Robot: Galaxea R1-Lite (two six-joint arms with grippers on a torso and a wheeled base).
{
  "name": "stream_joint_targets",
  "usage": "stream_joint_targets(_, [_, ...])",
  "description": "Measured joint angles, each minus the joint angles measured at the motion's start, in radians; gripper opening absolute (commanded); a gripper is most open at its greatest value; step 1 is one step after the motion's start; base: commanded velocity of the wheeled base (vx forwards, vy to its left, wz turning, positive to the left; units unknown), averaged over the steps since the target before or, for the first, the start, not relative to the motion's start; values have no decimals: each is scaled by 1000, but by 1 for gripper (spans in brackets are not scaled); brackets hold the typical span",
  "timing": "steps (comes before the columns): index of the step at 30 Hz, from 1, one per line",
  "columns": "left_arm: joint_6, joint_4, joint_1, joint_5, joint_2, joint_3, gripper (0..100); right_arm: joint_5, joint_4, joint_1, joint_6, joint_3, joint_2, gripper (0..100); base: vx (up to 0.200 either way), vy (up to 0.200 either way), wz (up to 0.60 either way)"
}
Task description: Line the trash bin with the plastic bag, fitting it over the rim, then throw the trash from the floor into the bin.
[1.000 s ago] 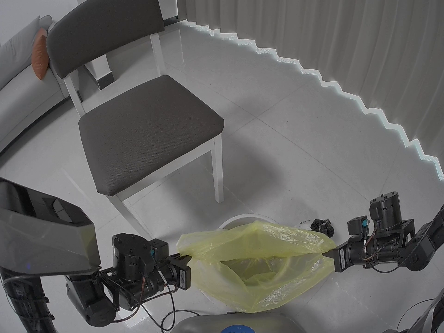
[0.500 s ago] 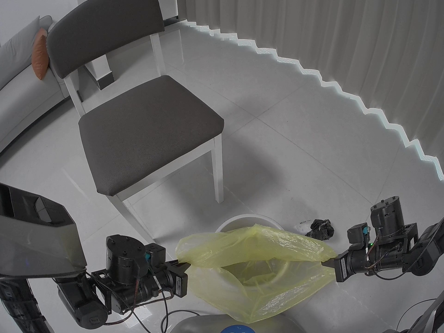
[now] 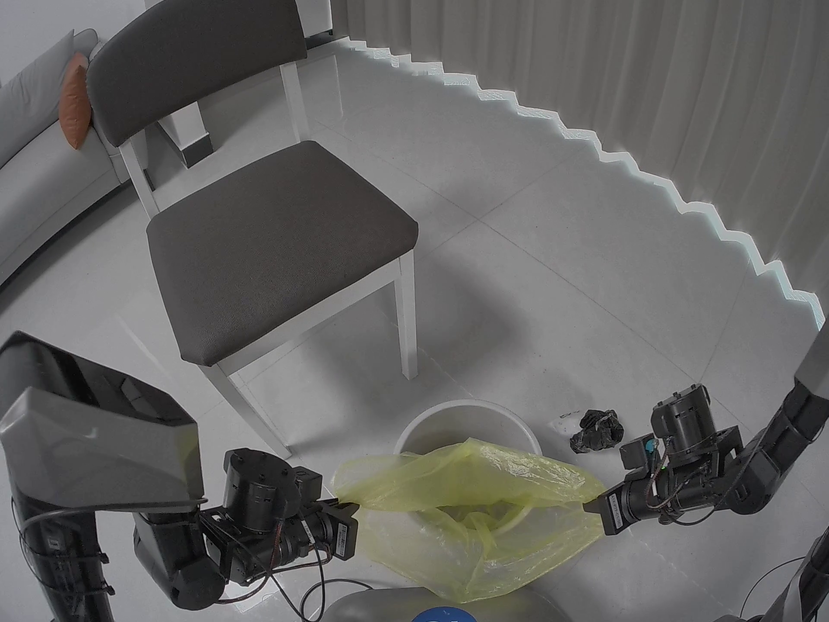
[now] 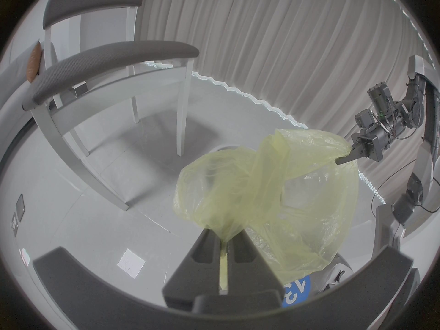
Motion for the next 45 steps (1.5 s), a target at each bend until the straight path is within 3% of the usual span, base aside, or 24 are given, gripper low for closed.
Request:
stream_joint_targets(10, [-2,3,50,18,172,-151,0,-14,-114,-57,13,-83,183,0,0,0,0])
stream_joint_targets(17, [-17,5,64,121,254,-294,0,-47,-135,-115,76,-167,229,0,0,0,0])
stream_joint_targets(20, [-29,-5,71,130,279,-327,0,-51,-177,-135,88,-180,238,0,0,0,0])
stream_joint_targets(45, [-27,-84,30,132,298,-279,0,-50,-233,-111,36,-114,268,0,0,0,0])
